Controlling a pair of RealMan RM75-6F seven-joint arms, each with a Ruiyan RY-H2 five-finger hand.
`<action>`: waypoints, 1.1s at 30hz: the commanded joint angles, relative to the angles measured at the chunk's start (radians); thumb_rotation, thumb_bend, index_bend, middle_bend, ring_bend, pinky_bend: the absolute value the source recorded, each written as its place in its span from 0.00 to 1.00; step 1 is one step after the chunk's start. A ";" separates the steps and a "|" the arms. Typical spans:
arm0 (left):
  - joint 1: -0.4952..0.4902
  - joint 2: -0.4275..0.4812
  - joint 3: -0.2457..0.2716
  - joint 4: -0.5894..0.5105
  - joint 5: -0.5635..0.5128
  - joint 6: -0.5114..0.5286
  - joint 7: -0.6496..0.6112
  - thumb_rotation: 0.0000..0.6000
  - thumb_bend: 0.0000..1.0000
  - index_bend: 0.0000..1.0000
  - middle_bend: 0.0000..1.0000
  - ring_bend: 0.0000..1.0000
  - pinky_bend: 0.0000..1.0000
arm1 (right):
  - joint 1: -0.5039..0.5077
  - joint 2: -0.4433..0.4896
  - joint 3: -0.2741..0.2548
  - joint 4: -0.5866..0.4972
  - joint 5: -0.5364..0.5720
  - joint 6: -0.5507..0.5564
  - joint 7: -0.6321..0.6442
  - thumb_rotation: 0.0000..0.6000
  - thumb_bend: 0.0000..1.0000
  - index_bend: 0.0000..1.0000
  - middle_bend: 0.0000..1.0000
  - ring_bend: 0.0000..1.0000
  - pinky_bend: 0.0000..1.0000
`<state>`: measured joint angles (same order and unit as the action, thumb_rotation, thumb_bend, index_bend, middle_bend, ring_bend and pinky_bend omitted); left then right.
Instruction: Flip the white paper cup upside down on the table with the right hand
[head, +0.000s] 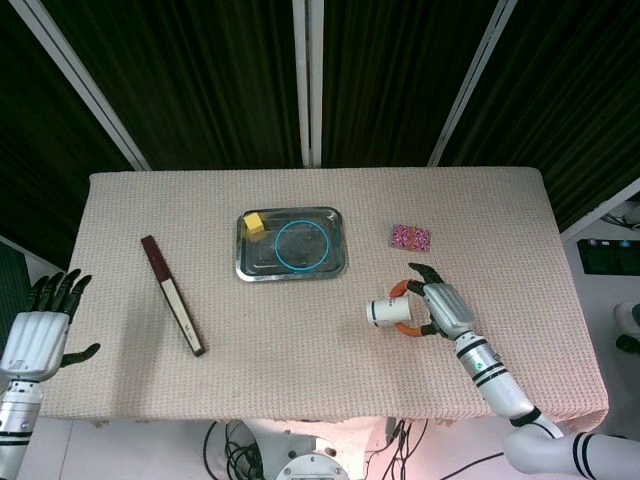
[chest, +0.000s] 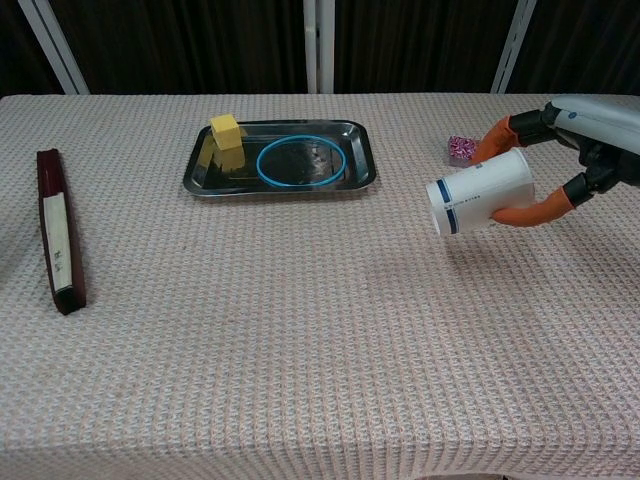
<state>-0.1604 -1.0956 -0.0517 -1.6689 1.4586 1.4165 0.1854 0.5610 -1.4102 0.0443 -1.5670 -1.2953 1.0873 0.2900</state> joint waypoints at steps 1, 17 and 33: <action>0.000 0.001 0.001 0.000 0.000 0.000 -0.003 1.00 0.09 0.07 0.01 0.00 0.03 | -0.050 -0.026 -0.006 0.116 -0.050 -0.070 0.189 1.00 0.13 0.50 0.44 0.05 0.00; -0.002 0.001 0.002 -0.001 0.000 -0.003 0.001 1.00 0.09 0.07 0.01 0.00 0.03 | -0.027 0.106 -0.017 0.021 -0.195 -0.058 0.082 1.00 0.00 0.00 0.00 0.00 0.00; 0.000 0.004 0.001 -0.005 -0.007 -0.004 -0.004 1.00 0.09 0.07 0.01 0.00 0.03 | 0.138 0.120 -0.001 -0.340 0.275 -0.111 -1.112 1.00 0.00 0.00 0.13 0.00 0.00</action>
<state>-0.1611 -1.0921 -0.0502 -1.6735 1.4521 1.4128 0.1822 0.6256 -1.2331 0.0401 -1.8059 -1.2477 0.9592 -0.4940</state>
